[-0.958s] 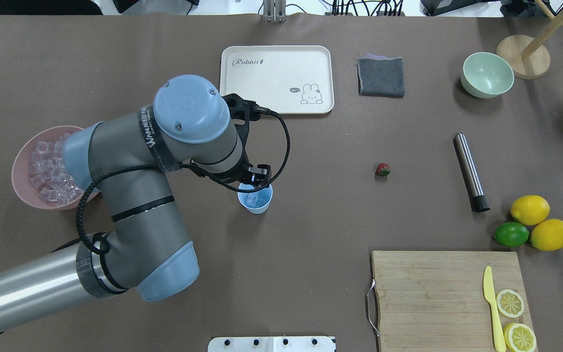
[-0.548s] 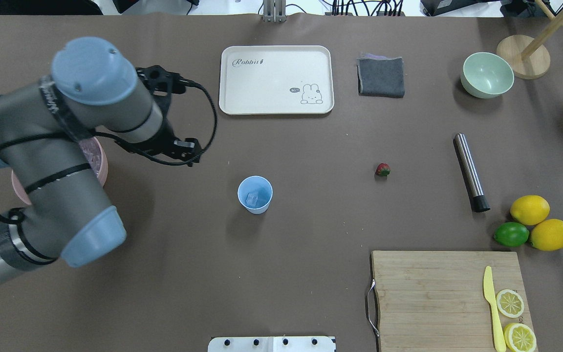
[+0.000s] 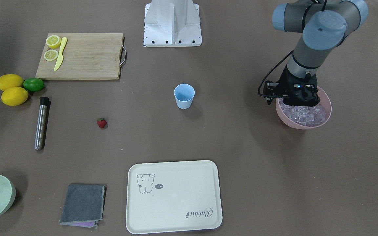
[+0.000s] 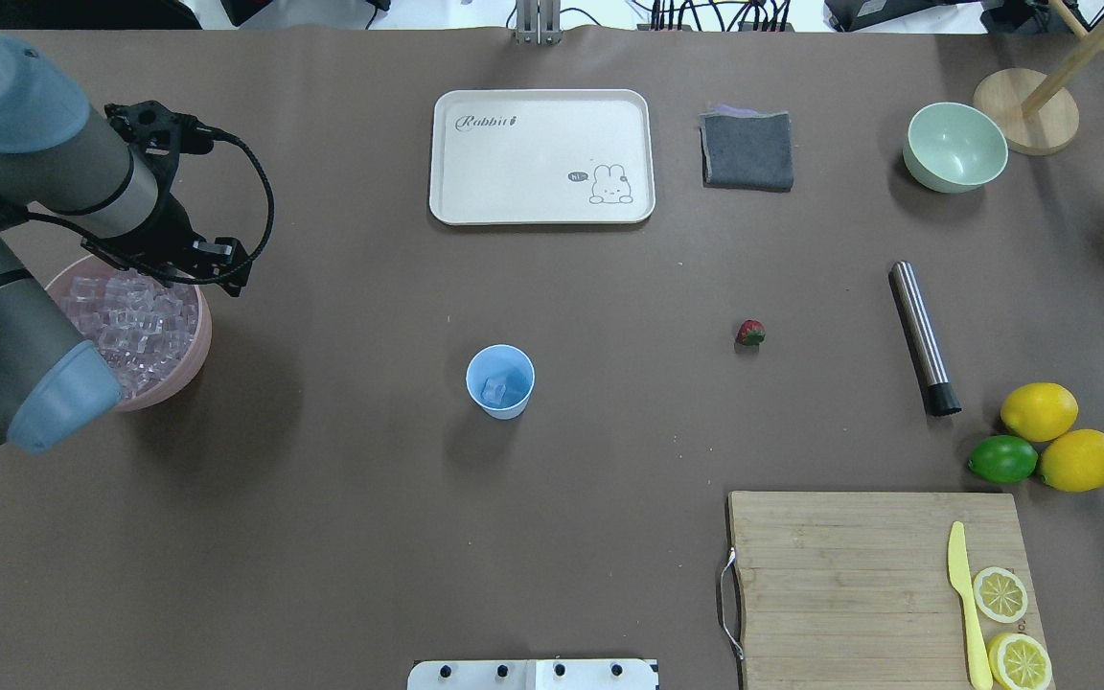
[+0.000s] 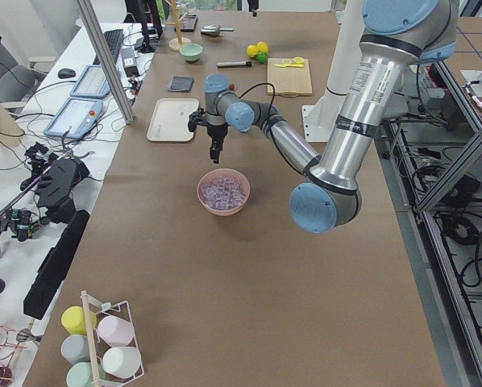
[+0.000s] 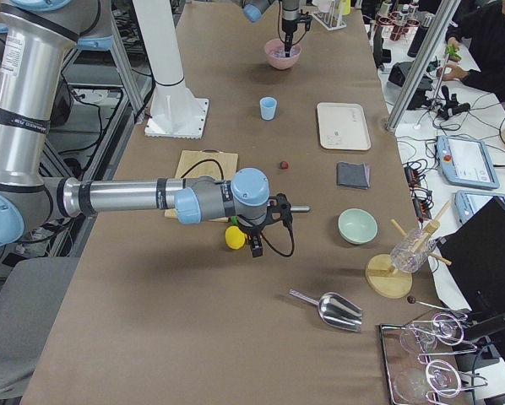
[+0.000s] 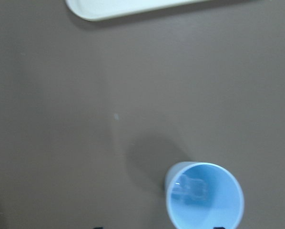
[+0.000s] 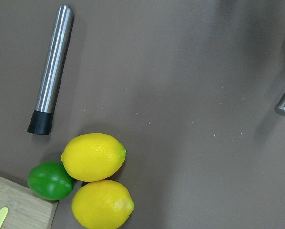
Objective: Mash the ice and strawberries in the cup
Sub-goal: 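Lower the left gripper into the ice bowl and grasp cubes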
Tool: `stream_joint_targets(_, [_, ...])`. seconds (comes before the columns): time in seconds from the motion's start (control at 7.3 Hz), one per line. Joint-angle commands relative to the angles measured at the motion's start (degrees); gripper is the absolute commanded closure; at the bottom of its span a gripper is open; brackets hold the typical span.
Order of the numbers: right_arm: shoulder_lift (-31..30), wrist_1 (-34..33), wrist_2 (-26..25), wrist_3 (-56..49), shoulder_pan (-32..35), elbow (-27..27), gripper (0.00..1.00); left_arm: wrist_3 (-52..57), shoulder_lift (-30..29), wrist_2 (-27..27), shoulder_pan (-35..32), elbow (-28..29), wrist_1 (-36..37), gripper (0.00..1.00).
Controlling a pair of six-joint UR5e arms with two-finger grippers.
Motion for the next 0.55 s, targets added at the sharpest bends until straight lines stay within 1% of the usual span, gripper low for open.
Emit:
stream_joint_targets(0.0, [0.1,0.0,0.2,0.0,0.0,0.0,0.00,8.0,2.5,-0.2,-3.0,1.3,-0.4,0.41])
stream_joint_targets(0.14, [0.1,0.0,0.2,0.0,0.0,0.0,0.00,9.5,3.5,-0.2,-3.7,1.3,-0.7,0.42])
stream_joint_targets(0.41, [0.1,-0.1,0.2,0.0,0.0,0.0,0.00,7.9,6.2,-0.8,-3.8,4.1,-8.7,0.41])
